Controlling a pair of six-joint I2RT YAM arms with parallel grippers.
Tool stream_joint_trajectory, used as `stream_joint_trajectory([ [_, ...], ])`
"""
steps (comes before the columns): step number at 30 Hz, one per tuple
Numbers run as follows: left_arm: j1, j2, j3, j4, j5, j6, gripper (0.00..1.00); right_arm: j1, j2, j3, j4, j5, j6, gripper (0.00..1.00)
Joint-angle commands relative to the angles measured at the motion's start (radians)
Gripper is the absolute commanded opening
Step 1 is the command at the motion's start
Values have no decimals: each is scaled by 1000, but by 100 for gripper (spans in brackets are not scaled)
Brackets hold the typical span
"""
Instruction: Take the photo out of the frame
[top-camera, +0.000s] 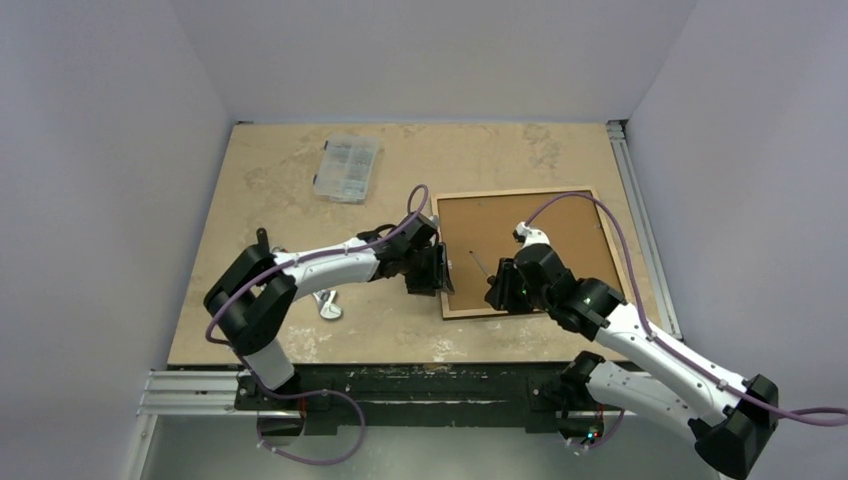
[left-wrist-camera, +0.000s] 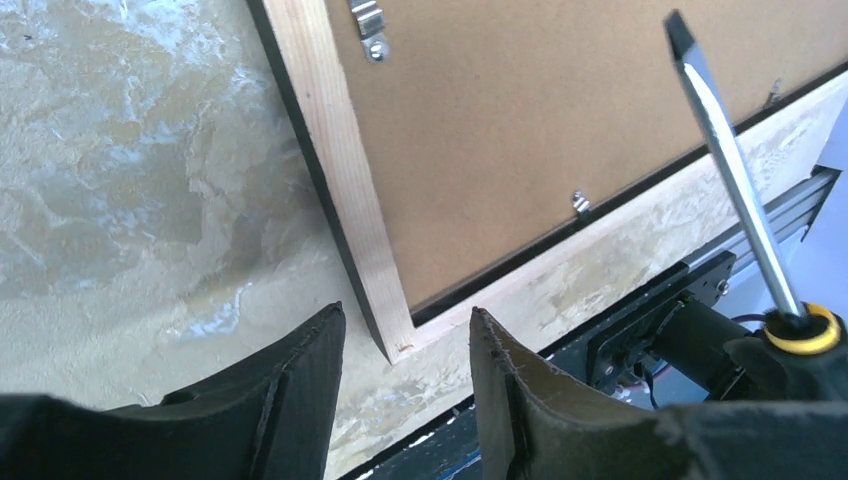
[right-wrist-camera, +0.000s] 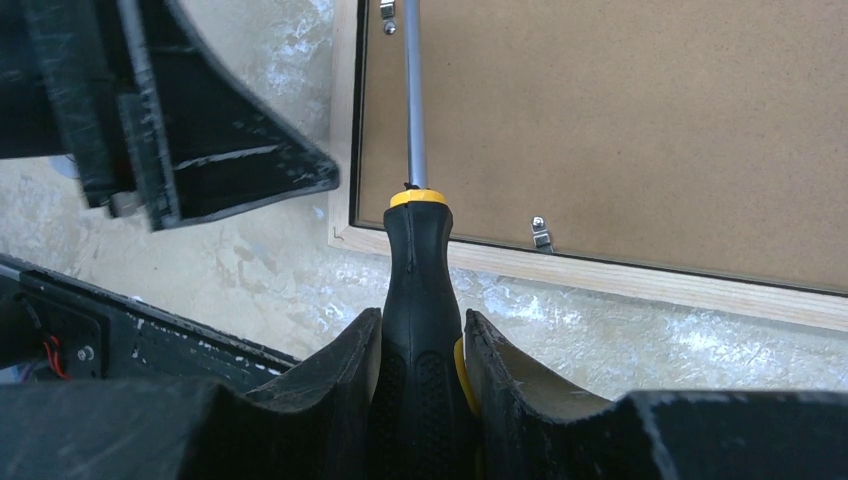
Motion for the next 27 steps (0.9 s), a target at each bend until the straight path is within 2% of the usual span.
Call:
stream_joint_trajectory([
  [1,-10,-14,8,-60,-37,-6,46,1,-51,-11,1,33,21,0],
  [6,-12,-3,4,-64,-29,-11,43,1,-92,-21,-7,-9,41,0],
  [11,-23,3,9,-58,-51,-31,44,1,-116,-35,-4,-13,47,0],
  [18,-62,65,6,1,-77,-142,40,1,-127,-46,-9,-7,54,0],
  [22,-73,91,11,-13,-87,-133,27,0,-131,-52,-21,-9,56,0],
  [27,-64,101,127,-221,-154,79,4,1,-137,-56,-35,-19,57,0],
])
